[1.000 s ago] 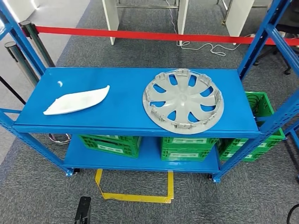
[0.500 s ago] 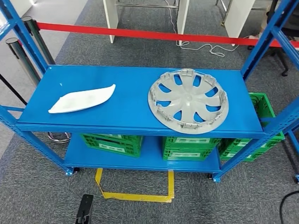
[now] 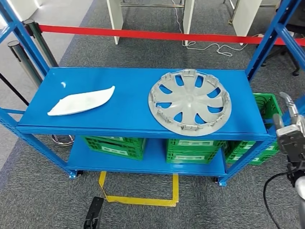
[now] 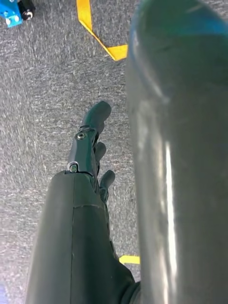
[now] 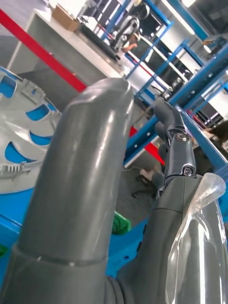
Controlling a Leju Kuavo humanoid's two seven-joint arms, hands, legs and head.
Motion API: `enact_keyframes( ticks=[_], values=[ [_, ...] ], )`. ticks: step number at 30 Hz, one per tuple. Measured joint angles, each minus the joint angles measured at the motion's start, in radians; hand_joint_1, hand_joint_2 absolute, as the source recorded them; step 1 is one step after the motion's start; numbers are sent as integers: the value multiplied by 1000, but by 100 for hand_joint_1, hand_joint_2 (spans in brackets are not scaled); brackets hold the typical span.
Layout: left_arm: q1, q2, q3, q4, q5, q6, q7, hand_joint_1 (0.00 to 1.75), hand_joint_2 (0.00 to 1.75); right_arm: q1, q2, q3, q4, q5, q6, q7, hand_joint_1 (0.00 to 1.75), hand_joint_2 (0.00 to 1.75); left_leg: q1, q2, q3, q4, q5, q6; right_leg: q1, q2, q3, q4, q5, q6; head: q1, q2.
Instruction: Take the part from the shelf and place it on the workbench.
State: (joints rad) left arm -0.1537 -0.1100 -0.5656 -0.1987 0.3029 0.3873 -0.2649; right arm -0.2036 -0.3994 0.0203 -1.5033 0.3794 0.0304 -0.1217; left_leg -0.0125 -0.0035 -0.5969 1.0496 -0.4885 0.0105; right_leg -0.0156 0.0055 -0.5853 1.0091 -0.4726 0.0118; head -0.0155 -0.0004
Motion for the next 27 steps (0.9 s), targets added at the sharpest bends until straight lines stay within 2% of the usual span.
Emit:
enact_keyframes(
  ticks=[1, 3, 4, 5, 6, 8, 9, 10, 12, 14, 15, 17, 19, 20, 21, 22, 23, 24, 26, 27],
  values=[
    [-3, 0, -4, 0, -6, -1, 9, 0, 0, -17, 2, 15, 10, -5, 2, 0, 0, 0, 1, 0, -18, 43, -25, -5, -2, 0, 1, -2, 1, -5, 0, 0],
    [-6, 0, -9, 0, -13, -4, 23, 0, 0, -45, 9, 45, 34, -11, 7, 0, 0, 0, 3, 0, -80, 179, -87, -12, -1, -1, 1, -2, 1, -10, -1, 0],
    [-6, 0, -11, 0, -15, -6, 27, 0, 0, -54, 12, 59, 47, -10, 10, 1, 0, 0, 4, 0, -107, 235, -105, -13, 0, -1, 1, -2, 1, -11, -1, 0],
    [-6, -1, -13, 0, -17, -8, 29, 0, 0, -63, 15, 72, 59, -7, 12, 2, 0, 0, 4, 0, -122, 262, -105, -14, 0, -2, 1, -1, 1, -11, -1, 0],
    [-6, -1, -15, 0, -19, -11, 31, 0, 0, -74, 17, 84, 70, -3, 16, 3, 0, 0, 5, 0, -119, 249, -85, -13, 0, -2, 1, -1, 1, -11, -1, 0],
    [-9, 0, -17, 0, -27, -14, 33, 0, 0, -105, 21, 111, 97, 5, 26, 5, 0, 0, 5, 0, -65, 125, -8, -9, 0, -1, 3, 0, 1, -10, -1, 0],
    [-12, 0, -19, 0, -36, -15, 37, 0, 0, -123, 24, 125, 114, 5, 35, 4, 0, 0, 4, 0, -35, 57, 19, -7, 2, 0, 4, 1, 0, -8, -1, 0],
    [-15, 0, -23, 0, -49, -17, 45, 0, 0, -143, 28, 141, 134, 2, 48, 2, 0, 0, 3, 1, -13, 7, 35, -4, 4, 1, 2, 1, 0, -5, -1, 0],
    [-20, 1, -40, 0, -83, -26, 71, 0, 0, -177, 39, 178, 175, -4, 76, -10, 0, 0, 0, 1, -1, -27, 34, 1, 6, 2, -2, 0, 2, 5, 0, 0],
    [-20, 2, -61, 0, -116, -41, 96, 0, 0, -199, 49, 221, 215, 5, 91, -22, 0, 0, 2, 1, 1, -36, 39, 12, 4, 1, -5, -1, 1, 15, 0, 0],
    [-19, 2, -72, 0, -130, -48, 105, 0, 0, -210, 52, 243, 236, 16, 90, -26, 0, 0, 4, 1, 2, -41, 43, 19, 4, 0, -13, 14, -10, 20, 2, 0],
    [-17, 3, -89, 0, -147, -60, 115, 0, 0, -232, 57, 280, 280, 48, 74, -29, 0, 0, 6, 0, 4, -46, 47, 27, 3, -1, -59, 104, -59, 25, 5, 0],
    [-11, 5, -103, 0, -153, -67, 120, 0, 0, -252, 63, 315, 324, 80, 55, -27, 0, 0, 5, 0, 4, -46, 47, 30, 3, -2, -125, 237, -110, 29, 7, 0],
    [-8, 6, -108, 0, -154, -69, 121, 0, 0, -257, 66, 330, 345, 91, 48, -25, 0, 0, 4, 0, 4, -46, 46, 31, 3, -2, -147, 276, -116, 30, 7, 0],
    [-5, 7, -113, 0, -155, -69, 122, 0, 0, -263, 69, 344, 364, 99, 45, -23, 0, 0, 4, 0, 4, -45, 46, 31, 3, -2, -150, 277, -103, 30, 7, 0],
    [-4, 8, -116, 0, -155, -70, 122, 0, 0, -269, 72, 355, 380, 104, 42, -22, 0, 0, 4, 0, 4, -44, 45, 31, 3, -2, -135, 240, -74, 29, 7, 0],
    [-3, 9, -120, 0, -156, -70, 122, 0, 0, -278, 74, 363, 393, 110, 39, -20, 0, 0, 4, -1, 5, -43, 44, 29, 3, -3, -104, 173, -35, 27, 7, 0],
    [-3, 9, -123, 0, -156, -71, 122, 0, 0, -289, 75, 371, 403, 119, 35, -18, 0, 0, 2, -2, 4, -40, 42, 26, 4, -4, -67, 103, -9, 25, 7, 0],
    [-3, 10, -126, 0, -157, -76, 123, 0, 0, -315, 78, 389, 434, 153, 15, -2, 0, 0, -1, -2, 0, -35, 39, 18, 7, -5, -20, 14, 12, 17, 6, 0],
    [-2, 10, -126, 0, -157, -78, 123, 0, 0, -325, 81, 398, 454, 175, 2, 8, 0, 0, -1, -2, -3, -34, 39, 13, 10, -4, -13, 4, 7, 13, 6, 0]
  ],
)
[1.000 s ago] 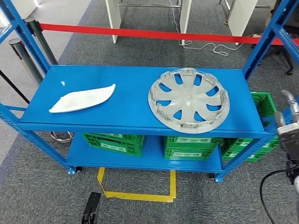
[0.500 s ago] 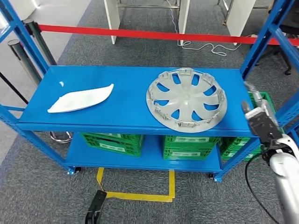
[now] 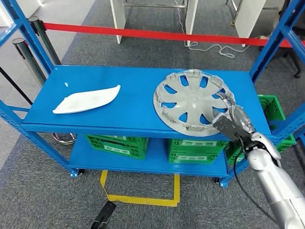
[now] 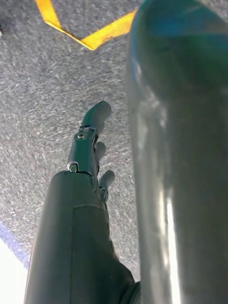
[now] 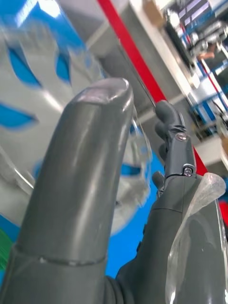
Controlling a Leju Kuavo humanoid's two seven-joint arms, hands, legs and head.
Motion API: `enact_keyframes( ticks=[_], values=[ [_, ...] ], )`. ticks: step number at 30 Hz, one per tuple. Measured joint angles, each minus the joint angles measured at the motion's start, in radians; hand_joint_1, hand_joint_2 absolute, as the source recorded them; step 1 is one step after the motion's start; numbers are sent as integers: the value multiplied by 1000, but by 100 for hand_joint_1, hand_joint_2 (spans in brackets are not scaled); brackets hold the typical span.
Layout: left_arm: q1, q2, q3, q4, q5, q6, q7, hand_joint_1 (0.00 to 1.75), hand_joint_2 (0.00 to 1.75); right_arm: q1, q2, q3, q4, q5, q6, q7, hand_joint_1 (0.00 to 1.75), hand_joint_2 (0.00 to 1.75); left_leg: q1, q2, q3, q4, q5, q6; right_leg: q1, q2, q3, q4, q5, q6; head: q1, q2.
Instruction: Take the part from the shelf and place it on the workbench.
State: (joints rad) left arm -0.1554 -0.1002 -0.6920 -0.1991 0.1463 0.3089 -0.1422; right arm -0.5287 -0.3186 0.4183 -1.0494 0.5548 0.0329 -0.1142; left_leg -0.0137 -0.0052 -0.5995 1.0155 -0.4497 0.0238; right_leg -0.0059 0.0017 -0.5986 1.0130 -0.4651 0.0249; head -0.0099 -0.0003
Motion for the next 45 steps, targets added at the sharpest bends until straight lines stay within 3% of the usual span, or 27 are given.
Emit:
enact_keyframes(
  ticks=[2, 4, 7, 8, 9, 10, 13, 15, 18, 20, 22, 24, 25, 28, 30, 32, 34, 35, 37, 39, 40, 41, 43, 45],
  values=[
    [2, 0, 0, 0, 0, -1, -2, 0, 0, -18, 6, 17, 46, 48, -25, 13, 0, 0, 2, 0, -2, 3, -3, -9, 0, 2, 0, -4, 2, -10, 0, 0],
    [1, 1, 0, 0, 0, 2, -5, 0, 0, -40, 14, 30, 93, 85, -45, 17, 0, 0, 4, 0, -18, 45, -33, -20, -3, 1, 3, -8, 5, -21, -2, 0],
    [1, 1, 0, 0, 0, 5, -14, 0, 0, -71, 28, 48, 159, 130, -69, 21, 0, 0, 8, 1, -103, 230, -120, -32, -3, -1, 4, -9, 4, -29, -3, 0],
    [2, 2, 0, 0, 1, 5, -18, 0, 0, -80, 31, 56, 180, 151, -77, 26, 0, 0, 9, 1, -126, 276, -132, -33, -3, -1, 5, -9, 4, -30, -3, 0],
    [3, 2, 1, 0, 2, 6, -22, 0, 0, -88, 33, 65, 201, 180, -85, 33, 0, 0, 10, 1, -134, 289, -125, -34, -3, 0, 6, -9, 3, -30, -4, 0],
    [3, 2, 2, 0, 3, 6, -26, 0, 0, -98, 35, 76, 222, 211, -92, 41, 0, 0, 12, 1, -124, 261, -98, -34, -3, 0, 7, -8, 3, -29, -4, 0],
    [0, 2, 9, 0, 7, 8, -37, 0, 0, -139, 35, 108, 278, 301, -101, 50, 0, 0, 14, 0, -43, 71, 0, -28, -1, 3, 7, -5, -1, -23, -3, 0],
    [0, 3, 16, 0, 11, 9, -44, 0, 0, -168, 35, 125, 316, 343, -101, 48, 0, 0, 11, -1, -21, 13, 11, -22, 1, 4, 1, -4, -1, -14, -2, 0],
    [5, 4, 28, 0, 17, 11, -53, 0, 0, -200, 32, 143, 357, 370, -98, 36, 0, 0, 10, 0, -19, 2, 14, -5, -3, 4, -7, 1, -7, 2, -2, 0],
    [6, 5, 35, 0, 20, 12, -56, 0, 0, -224, 27, 150, 376, 369, -93, 18, 0, 0, 12, 0, -15, -4, 18, 7, -5, 3, -44, 72, -47, 10, 0, 0],
    [10, 6, 39, 0, 21, 10, -56, 0, 0, -245, 23, 154, 393, 364, -85, -3, 0, 0, 11, 1, -15, -4, 17, 13, -5, 3, -113, 211, -105, 15, 1, 0],
    [16, 7, 40, 0, 20, 8, -55, 0, 0, -255, 21, 157, 405, 354, -63, -31, 0, 0, 10, 2, -14, -3, 16, 14, -5, 2, -159, 289, -118, 17, 1, 0],
    [18, 8, 41, 0, 18, 7, -55, 0, 0, -259, 19, 159, 409, 348, -43, -51, 0, 0, 10, 2, -14, -2, 15, 14, -5, 2, -153, 270, -96, 17, 1, 0],
    [18, 8, 44, 0, 14, 4, -60, 0, 0, -290, 11, 171, 416, 341, 11, -103, 0, 0, 7, 1, -14, 5, 10, 9, -4, -2, -59, 72, -2, 11, 1, 0],
    [19, 8, 46, 0, 13, 3, -66, 0, 0, -312, 9, 180, 419, 346, 25, -113, 0, 0, 4, 1, -17, 8, 9, 1, -1, -2, -20, 4, 12, 4, 0, 0],
    [20, 9, 47, 0, 14, 2, -71, 0, 0, -321, 9, 189, 422, 348, 30, -117, 0, 0, 4, 1, -17, 8, 9, -7, 1, 0, -15, 0, 12, -5, -2, 0],
    [20, 9, 48, 0, 14, 2, -74, 0, 0, -325, 8, 197, 424, 348, 30, -121, 0, 0, 6, 2, -25, 31, -9, -17, -2, 0, -11, -5, 16, -15, -4, 0],
    [19, 9, 50, 0, 14, 2, -75, 0, 0, -327, 8, 200, 425, 346, 30, -124, 0, 0, 7, 2, -40, 69, -33, -22, -4, 0, -9, -7, 17, -20, -5, 0],
    [19, 9, 52, 0, 14, 1, -76, 0, 0, -330, 8, 207, 425, 342, 29, -129, 0, 0, 10, 2, -97, 199, -97, -29, -4, -1, -8, -7, 16, -24, -8, 0],
    [21, 9, 53, 0, 14, 0, -76, 0, 0, -330, 8, 215, 426, 339, 29, -131, 0, 0, 13, 2, -141, 296, -126, -33, -3, -1, -8, -7, 16, -25, -8, 0],
    [22, 9, 53, 0, 14, 0, -76, 0, 0, -330, 8, 219, 427, 338, 29, -131, 0, 0, 14, 2, -139, 291, -112, -34, -3, 0, -8, -6, 16, -25, -8, 0],
    [22, 9, 54, 0, 13, -1, -76, 0, 0, -330, 8, 222, 428, 336, 28, -132, 0, 0, 16, 2, -118, 247, -81, -34, -4, 0, -7, -6, 16, -24, -8, 0],
    [21, 9, 54, 0, 12, -3, -76, 0, 0, -331, 8, 226, 428, 326, 27, -138, 0, 0, 19, 1, -51, 106, -17, -33, -2, 1, -7, -3, 14, -20, -8, 0],
    [21, 8, 54, 0, 8, -5, -75, 0, 0, -332, 8, 228, 428, 306, 26, -151, 0, 0, 18, 0, -15, 24, 4, -28, 1, 2, -11, 0, 13, -12, -8, 0]
  ],
)
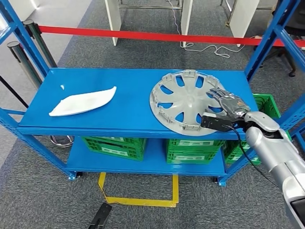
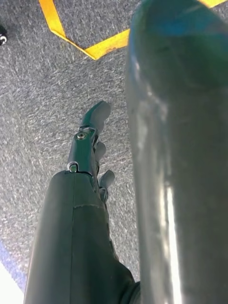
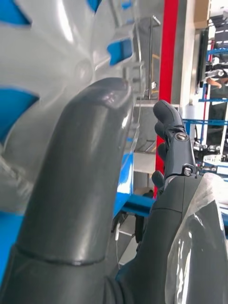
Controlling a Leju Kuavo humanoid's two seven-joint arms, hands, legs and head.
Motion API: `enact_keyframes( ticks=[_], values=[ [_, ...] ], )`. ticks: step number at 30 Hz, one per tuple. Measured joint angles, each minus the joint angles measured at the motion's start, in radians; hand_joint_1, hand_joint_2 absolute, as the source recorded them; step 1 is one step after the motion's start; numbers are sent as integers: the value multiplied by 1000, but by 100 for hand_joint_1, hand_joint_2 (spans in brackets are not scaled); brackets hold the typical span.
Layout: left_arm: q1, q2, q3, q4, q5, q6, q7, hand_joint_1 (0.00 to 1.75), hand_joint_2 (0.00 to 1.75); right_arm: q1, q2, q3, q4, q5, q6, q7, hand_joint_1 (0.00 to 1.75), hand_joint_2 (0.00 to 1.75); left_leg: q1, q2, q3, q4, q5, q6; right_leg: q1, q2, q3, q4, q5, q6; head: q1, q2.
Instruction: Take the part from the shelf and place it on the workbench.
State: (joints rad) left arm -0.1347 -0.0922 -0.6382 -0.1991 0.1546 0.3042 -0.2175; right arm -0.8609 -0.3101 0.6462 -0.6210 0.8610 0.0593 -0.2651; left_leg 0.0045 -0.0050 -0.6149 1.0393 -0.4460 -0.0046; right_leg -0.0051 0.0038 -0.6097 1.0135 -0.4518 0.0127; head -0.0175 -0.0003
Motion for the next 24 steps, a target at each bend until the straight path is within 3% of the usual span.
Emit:
enact_keyframes(
  ticks=[1, 3, 5, 8, 9, 10, 11, 13, 15, 18, 20, 23, 24],
  values=[
    [1, 0, 0, 0, -2, -1, 1, 0, 0, 0, 0, 1, 0, -11, 0, -7, 0, 0, -2, 0, 2, -7, -4, 4, 1, 0, -2, 0, 1, 5, 0, 0],
    [1, 0, 0, 0, -6, -3, 4, 0, 0, 0, 2, 3, -1, -28, 2, -19, 0, 87, -3, 0, 1, -11, 1, 16, -2, 0, -5, 0, 0, 15, 0, 0],
    [-2, 0, 0, 0, -8, -3, 4, 0, 0, -1, 3, 5, -1, -39, 4, -25, 0, 175, -1, 0, 3, -17, 6, 30, -4, -1, -28, 43, -29, 23, 3, 0],
    [-3, -1, 0, 0, -15, -4, 8, 0, 0, 1, 6, 9, -1, -59, 19, -29, 0, 175, -2, 0, 3, -18, 7, 39, -5, -2, -119, 234, -114, 28, 6, 0],
    [-3, -1, 0, 0, -18, -4, 11, 0, 0, 3, 8, 11, -1, -67, 26, -30, 0, 175, -3, 0, 3, -18, 7, 39, -5, -2, -143, 281, -126, 28, 6, 0],
    [-3, -2, 0, 0, -21, -4, 14, 0, 0, 6, 11, 12, -1, -74, 31, -30, 0, 175, -4, 0, 3, -18, 7, 39, -5, -2, -149, 290, -119, 27, 6, 0],
    [-5, -3, 0, 0, -23, -5, 18, 0, 0, 7, 15, 13, -1, -80, 34, -29, 0, 175, -5, 0, 3, -17, 7, 39, -5, -2, -133, 256, -93, 24, 6, 0],
    [-9, -9, 0, 0, -28, -8, 23, 0, 0, 6, 23, 14, -1, -89, 39, -26, 0, 175, -6, 0, 4, -17, 6, 38, -4, -4, -61, 114, -28, 18, 5, 0],
    [-15, -15, 0, 0, -35, -14, 27, 0, 0, 3, 33, 16, -1, -96, 47, -23, 0, 175, -9, -1, 0, -15, 7, 31, -1, -4, -7, 15, -4, 13, 5, 0],
    [-19, -22, 0, 0, -46, -16, 41, 0, 0, 4, 50, 22, -1, -112, 62, -20, 0, 175, -8, 0, -4, -14, 7, 16, 1, -2, 3, -3, -2, 3, 5, 0],
    [-25, -23, 0, 0, -48, -14, 45, 0, 0, 3, 62, 25, -1, -126, 68, -18, 0, 175, -7, 0, -16, 19, -18, 5, -2, -2, 6, -8, 1, -6, 4, 0],
    [-31, -23, 0, 0, -49, -14, 46, 0, 0, 4, 81, 30, 0, -143, 77, -13, 0, 175, -4, 0, -95, 202, -109, -7, -4, -3, 8, -10, 1, -14, 3, 0],
    [-31, -22, 0, 0, -50, -15, 47, 0, 0, 5, 87, 31, 1, -148, 79, -11, 0, 175, -3, 0, -119, 256, -126, -9, -3, -2, 9, -9, 1, -14, 4, 0]
  ],
)
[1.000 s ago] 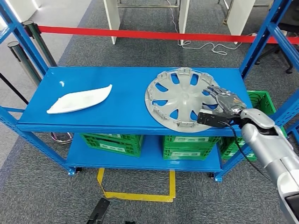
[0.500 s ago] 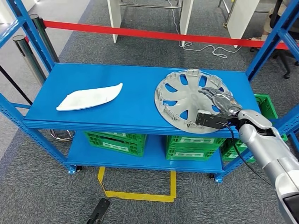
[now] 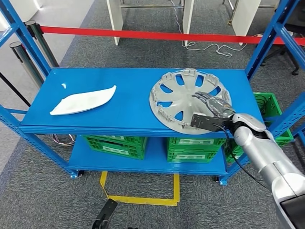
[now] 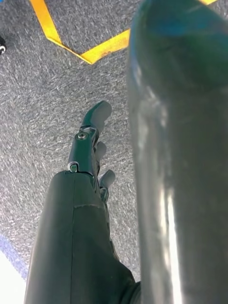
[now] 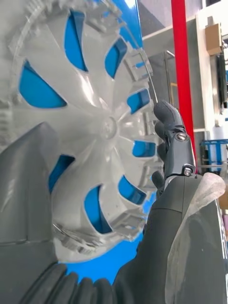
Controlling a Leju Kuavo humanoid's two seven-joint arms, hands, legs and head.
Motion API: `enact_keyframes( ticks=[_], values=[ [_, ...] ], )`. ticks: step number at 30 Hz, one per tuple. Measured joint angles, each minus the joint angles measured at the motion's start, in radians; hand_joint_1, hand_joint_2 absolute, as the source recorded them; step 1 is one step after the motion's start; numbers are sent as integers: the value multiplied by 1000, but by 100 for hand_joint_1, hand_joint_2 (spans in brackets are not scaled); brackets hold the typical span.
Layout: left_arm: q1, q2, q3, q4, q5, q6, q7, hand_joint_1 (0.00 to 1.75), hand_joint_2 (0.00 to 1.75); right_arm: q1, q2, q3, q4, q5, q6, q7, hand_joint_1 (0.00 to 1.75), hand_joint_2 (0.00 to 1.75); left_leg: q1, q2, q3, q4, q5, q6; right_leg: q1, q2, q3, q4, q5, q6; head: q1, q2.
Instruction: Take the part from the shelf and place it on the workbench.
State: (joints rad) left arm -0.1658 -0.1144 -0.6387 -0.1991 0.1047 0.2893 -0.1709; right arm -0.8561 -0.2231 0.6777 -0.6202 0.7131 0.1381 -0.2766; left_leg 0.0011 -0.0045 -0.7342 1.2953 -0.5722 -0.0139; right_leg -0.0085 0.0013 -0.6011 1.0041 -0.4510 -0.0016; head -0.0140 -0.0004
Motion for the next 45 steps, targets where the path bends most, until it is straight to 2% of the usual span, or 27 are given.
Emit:
enact_keyframes(
  ticks=[1, 2, 4, 5, 7, 9, 11, 12, 14, 15, 16, 17, 18, 20, 22, 24, 26, 28, 30, 31, 32, 33, 35, 37, 40, 42, 45],
  values=[
    [0, 0, 0, 0, -2, -1, 1, 0, 0, 1, 6, 2, 1, -4, 1, 1, 0, 175, 1, 0, -8, 18, 4, -1, 0, 1, 0, 1, 0, 0, 0, 0],
    [-1, 0, 0, 0, -4, -2, 3, 0, 0, 2, 11, 4, 2, -6, 2, 2, 0, 175, 1, 0, 1, -5, 26, -1, 0, 3, 1, 1, -1, 0, 0, 0],
    [-3, 1, 0, 0, -7, -3, 6, 0, 0, 2, 19, 7, 2, -9, 2, 3, 0, 175, 4, 0, 62, -137, 97, 1, 0, 4, 3, 3, -3, 3, 0, 0],
    [-4, 2, 0, 0, -7, -3, 7, 0, 0, 1, 22, 8, 2, -10, 2, 3, 0, 175, 4, -1, 91, -202, 119, 3, 2, 5, 2, 6, -4, 6, 0, 0],
    [-5, 3, 0, 0, -8, -3, 9, 0, 0, 0, 26, 8, 3, -14, 2, 6, 0, 175, 2, -2, 117, -264, 132, 9, 5, 5, -3, 8, -4, 13, 1, 0],
    [-5, 4, 0, 0, -10, -4, 12, 0, 0, 0, 30, 9, 5, -24, 2, 11, 0, 175, -1, -2, 116, -268, 133, 20, 4, 5, -6, 6, -3, 23, 1, 0],
    [-7, 4, 0, 0, -15, -5, 14, 0, 0, 0, 35, 9, 8, -37, 2, 17, 0, 175, 1, -1, 117, -274, 137, 34, 2, 4, -21, 30, -22, 32, 2, 0],
    [-8, 4, 0, -1, -18, -6, 14, 0, 0, -1, 38, 10, 11, -45, 2, 21, 0, 175, 2, 0, 118, -276, 139, 39, 1, 4, -42, 71, -46, 35, 3, 0],
    [-10, 4, 0, -1, -24, -8, 13, 0, 0, 1, 46, 11, 19, -64, 4, 30, 0, 175, 2, 0, 118, -276, 139, 44, 0, 2, -106, 207, -107, 39, 5, 0],
    [-10, 4, 0, -2, -25, -9, 12, 0, 0, 3, 50, 11, 25, -74, 5, 35, 0, 175, 1, 0, 118, -276, 139, 45, 0, 2, -137, 268, -127, 40, 5, 0],
    [-9, 5, 0, -2, -26, -9, 12, 0, 0, 5, 54, 11, 32, -83, 6, 40, 0, 175, 1, 0, 118, -276, 139, 45, 0, 2, -155, 301, -130, 40, 5, 0],
    [-9, 5, 0, -2, -27, -10, 11, 0, 0, 6, 57, 11, 38, -90, 7, 45, 0, 175, 0, 0, 118, -276, 139, 45, 0, 2, -153, 293, -114, 39, 5, 0],
    [-10, 6, 0, -2, -27, -11, 11, 0, 0, 6, 61, 11, 43, -95, 8, 49, 0, 175, 0, 0, 119, -275, 138, 44, 0, 2, -131, 243, -82, 37, 5, 0],
    [-11, 6, 0, -3, -29, -11, 11, 0, 0, 6, 65, 11, 52, -101, 9, 54, 0, 175, -2, 0, 118, -274, 137, 41, 2, -1, -56, 94, -20, 31, 5, 0],
    [-10, 6, 0, -3, -30, -11, 13, 0, 0, 6, 69, 11, 61, -105, 8, 57, 0, 175, -4, 0, 115, -273, 138, 33, 5, -2, -12, 13, -2, 25, 4, 0],
    [-9, 7, 0, -3, -31, -9, 17, 0, 0, 10, 71, 10, 70, -110, 8, 62, 0, 175, -3, 0, 113, -274, 140, 23, 7, 0, -8, 7, -3, 17, 4, 0],
    [-8, 9, 0, -3, -32, -8, 23, 0, 0, 12, 72, 9, 78, -113, 7, 64, 0, 175, -2, 0, 108, -258, 125, 13, 4, -1, -6, 2, 1, 7, 4, 0],
    [-8, 11, 1, -3, -33, -6, 28, 0, 0, 14, 74, 6, 84, -117, 5, 65, 0, 175, 0, 0, 71, -170, 73, 4, 1, -1, -3, -1, 3, -1, 3, 0],
    [-6, 13, 1, -3, -33, -6, 30, 0, 0, 21, 78, 5, 91, -123, 3, 66, 0, 175, 1, 0, 11, -32, 13, -3, 2, -1, -3, -1, 2, -3, 3, 0],
    [-4, 14, 1, -3, -33, -5, 30, 0, 0, 27, 80, 5, 94, -126, 2, 66, 0, 175, 2, 0, -9, 10, 3, -4, 2, 0, -3, 0, 2, -4, 3, 0],
    [-3, 15, 1, -3, -33, -4, 30, 0, 0, 33, 82, 4, 98, -129, 1, 68, 0, 175, 2, 0, -12, 15, 12, -5, 2, 0, -2, 0, 2, -4, 3, 0],
    [-2, 15, 2, -3, -33, -3, 30, 0, 0, 38, 84, 4, 101, -131, 0, 70, 0, 175, 2, 0, 3, -18, 39, -5, 2, 1, -1, 1, 1, -3, 3, 0],
    [-2, 15, 4, -3, -33, -3, 30, 0, 0, 44, 89, 3, 107, -134, -2, 78, 0, 175, 4, 0, 66, -155, 107, -2, 4, 2, -1, 3, -1, 0, 3, 0],
    [-3, 15, 8, -3, -34, -2, 30, 0, 0, 48, 93, 2, 114, -135, -4, 89, 0, 175, 3, -1, 109, -252, 137, 4, 7, 3, -5, 7, -3, 7, 4, 0],
    [-2, 14, 14, -3, -39, -2, 30, 0, 0, 60, 95, 2, 126, -134, -5, 102, 0, 175, 0, -1, 114, -271, 136, 21, 6, 3, -11, 7, -4, 21, 4, 0],
    [-4, 14, 16, -3, -42, -1, 31, 0, 0, 65, 95, 0, 133, -133, -5, 105, 0, 175, 3, 0, 116, -275, 140, 34, 4, 2, -33, 47, -32, 31, 6, 0],
    [-6, 13, 18, -3, -43, 0, 31, 0, 0, 73, 96, -2, 146, -129, -5, 110, 0, 175, 3, 1, 116, -277, 140, 43, 3, 1, -123, 240, -120, 39, 7, 0]
  ],
)
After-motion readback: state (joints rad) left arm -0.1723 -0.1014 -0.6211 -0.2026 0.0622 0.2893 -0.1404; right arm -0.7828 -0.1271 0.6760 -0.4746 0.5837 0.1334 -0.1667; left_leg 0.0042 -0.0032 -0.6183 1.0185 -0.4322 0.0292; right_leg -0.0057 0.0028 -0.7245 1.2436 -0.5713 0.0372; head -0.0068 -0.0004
